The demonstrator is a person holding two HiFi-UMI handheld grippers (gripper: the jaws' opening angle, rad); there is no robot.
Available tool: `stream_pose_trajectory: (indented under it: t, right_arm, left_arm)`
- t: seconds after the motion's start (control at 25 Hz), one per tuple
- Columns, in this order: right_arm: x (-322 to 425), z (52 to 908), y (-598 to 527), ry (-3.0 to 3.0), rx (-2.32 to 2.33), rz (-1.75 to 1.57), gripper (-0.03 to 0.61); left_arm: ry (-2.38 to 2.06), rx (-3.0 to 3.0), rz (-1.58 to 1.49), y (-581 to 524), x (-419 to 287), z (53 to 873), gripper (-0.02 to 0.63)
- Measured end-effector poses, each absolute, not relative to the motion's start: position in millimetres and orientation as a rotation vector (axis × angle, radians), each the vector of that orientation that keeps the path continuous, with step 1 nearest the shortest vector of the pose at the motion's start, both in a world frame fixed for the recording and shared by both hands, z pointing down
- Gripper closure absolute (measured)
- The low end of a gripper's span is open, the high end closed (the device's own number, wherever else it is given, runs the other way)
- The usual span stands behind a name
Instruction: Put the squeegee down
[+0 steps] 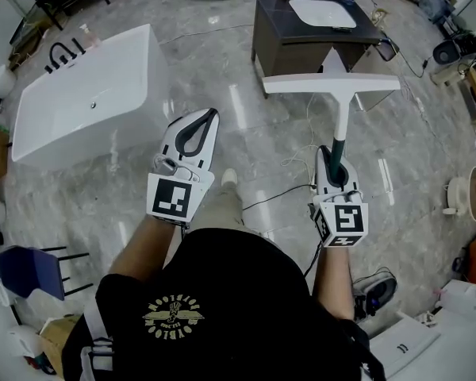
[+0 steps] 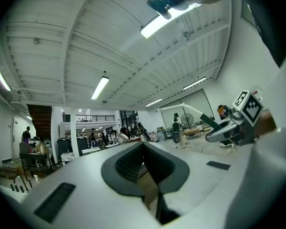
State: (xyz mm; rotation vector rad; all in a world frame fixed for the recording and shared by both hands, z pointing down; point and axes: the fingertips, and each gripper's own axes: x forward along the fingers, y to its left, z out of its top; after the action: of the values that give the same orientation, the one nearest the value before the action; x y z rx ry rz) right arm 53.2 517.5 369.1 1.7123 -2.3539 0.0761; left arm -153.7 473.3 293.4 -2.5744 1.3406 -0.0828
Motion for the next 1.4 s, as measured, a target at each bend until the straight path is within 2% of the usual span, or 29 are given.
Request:
stream_pose_trajectory:
  t: [0.8, 1.4]
  right_arm:
    - [88.5, 380.0, 345.0, -2.309, 1.750, 0.161, 0.550]
    - [64.7, 363.5, 229.5, -2.277, 1.764, 0.127, 0.551]
  left_arm:
    - [1.224, -2.673, -0.169, 277.0, -95.6, 317.4, 0.591]
    - [1.217, -2.682, -0.146, 157.3, -127.6, 315.7, 0.591]
